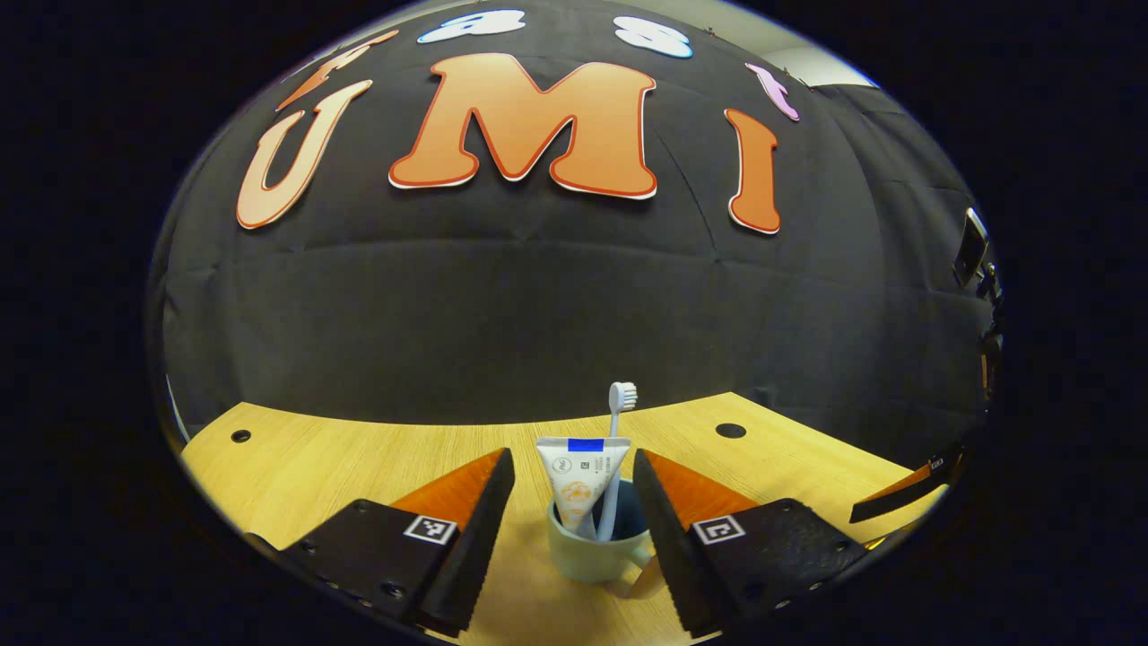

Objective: Put the toothbrush and toothpaste on the desktop into the cup, then pick up the cup and place it on the coaster on the desktop.

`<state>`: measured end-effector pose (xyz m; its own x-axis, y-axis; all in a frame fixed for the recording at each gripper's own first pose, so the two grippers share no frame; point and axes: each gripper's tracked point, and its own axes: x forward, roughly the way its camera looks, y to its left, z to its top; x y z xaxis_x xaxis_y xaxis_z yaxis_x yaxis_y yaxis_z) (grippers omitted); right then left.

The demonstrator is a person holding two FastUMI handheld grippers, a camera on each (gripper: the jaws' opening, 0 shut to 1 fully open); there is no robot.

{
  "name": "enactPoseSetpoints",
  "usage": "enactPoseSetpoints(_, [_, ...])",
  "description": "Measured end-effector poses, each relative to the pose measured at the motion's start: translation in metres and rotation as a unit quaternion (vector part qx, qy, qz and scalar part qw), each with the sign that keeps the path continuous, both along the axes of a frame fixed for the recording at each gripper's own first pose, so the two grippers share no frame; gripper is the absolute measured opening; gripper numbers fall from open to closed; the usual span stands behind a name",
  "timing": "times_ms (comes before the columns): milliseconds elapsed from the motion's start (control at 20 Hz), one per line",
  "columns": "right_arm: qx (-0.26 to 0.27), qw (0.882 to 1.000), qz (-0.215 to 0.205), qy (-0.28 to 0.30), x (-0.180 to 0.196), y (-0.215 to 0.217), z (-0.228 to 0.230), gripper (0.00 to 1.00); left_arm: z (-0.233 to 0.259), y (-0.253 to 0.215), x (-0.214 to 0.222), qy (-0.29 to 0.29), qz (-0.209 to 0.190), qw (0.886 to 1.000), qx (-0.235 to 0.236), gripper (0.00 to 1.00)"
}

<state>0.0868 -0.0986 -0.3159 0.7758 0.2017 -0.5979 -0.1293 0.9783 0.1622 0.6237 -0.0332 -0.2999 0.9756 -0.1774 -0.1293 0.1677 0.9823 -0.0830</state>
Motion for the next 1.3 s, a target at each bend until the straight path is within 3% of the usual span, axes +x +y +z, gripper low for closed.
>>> enactPoseSetpoints(50, [-0.002, 1.000, 0.001, -0.001, 0.001, 0.000, 0.001, 0.98, 0.004, 0.004, -0.006, 0.001, 0.000, 1.000, 0.002, 0.89])
enactPoseSetpoints(150, [-0.004, 1.000, 0.003, 0.000, 0.000, 0.002, 0.003, 0.98, 0.012, 0.010, -0.017, 0.006, -0.004, 1.000, -0.002, 0.96])
enactPoseSetpoints(600, [0.016, 0.999, 0.033, -0.003, 0.018, 0.048, 0.024, 0.98, 0.055, 0.055, -0.076, 0.034, 0.002, 0.999, 0.003, 0.97])
enactPoseSetpoints(900, [0.033, 0.999, 0.022, -0.005, 0.055, 0.081, 0.035, 0.98, 0.079, 0.119, -0.116, 0.042, 0.061, 0.997, 0.029, 0.97])
enactPoseSetpoints(1050, [0.017, 1.000, 0.016, 0.013, 0.068, 0.089, 0.027, 0.99, 0.089, 0.146, -0.135, 0.044, 0.081, 0.995, 0.047, 0.97])
enactPoseSetpoints(1300, [-0.016, 0.998, 0.015, 0.058, 0.081, 0.100, 0.007, 0.89, 0.098, 0.182, -0.162, 0.054, 0.108, 0.991, 0.057, 0.97])
